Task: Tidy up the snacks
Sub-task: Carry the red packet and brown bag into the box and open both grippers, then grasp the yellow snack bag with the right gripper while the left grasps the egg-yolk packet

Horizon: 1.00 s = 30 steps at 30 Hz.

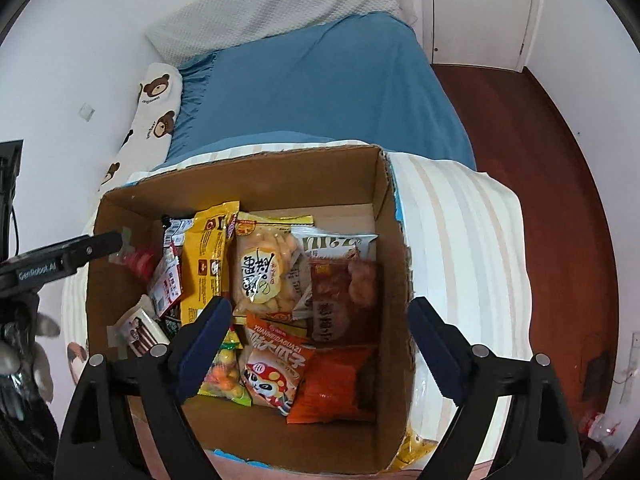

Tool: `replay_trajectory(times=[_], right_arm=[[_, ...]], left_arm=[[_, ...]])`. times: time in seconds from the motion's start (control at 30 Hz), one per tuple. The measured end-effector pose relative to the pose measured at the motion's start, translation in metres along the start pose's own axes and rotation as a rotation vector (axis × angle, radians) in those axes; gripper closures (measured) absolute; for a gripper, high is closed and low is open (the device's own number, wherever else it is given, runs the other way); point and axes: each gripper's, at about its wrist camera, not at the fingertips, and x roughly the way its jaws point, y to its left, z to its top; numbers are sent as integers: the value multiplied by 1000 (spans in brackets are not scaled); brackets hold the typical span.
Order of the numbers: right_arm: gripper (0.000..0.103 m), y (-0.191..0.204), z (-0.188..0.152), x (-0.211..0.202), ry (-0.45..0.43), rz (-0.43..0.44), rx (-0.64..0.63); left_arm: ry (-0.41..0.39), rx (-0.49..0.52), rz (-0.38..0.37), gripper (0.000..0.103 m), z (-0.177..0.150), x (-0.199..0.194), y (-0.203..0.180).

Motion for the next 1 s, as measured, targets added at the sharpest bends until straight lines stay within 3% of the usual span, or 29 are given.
replay_trajectory(times=[0.27,0.5,0.67,1.0], right_arm=[[9,2,-17,-15,-16,9,8],[8,5,-45,-37,-53,19,1],[7,16,-76,-75,-172,-58,-40],[4,29,-138,-138,-305,-89,-64]], left_arm=[[-44,40,-17,14,-25,-22,-19],[-181,53,-7,14,-73,-66,-39],[-270,58,6,14,-115,-100,-53],[-370,32,53,14,-181,-145,-64]])
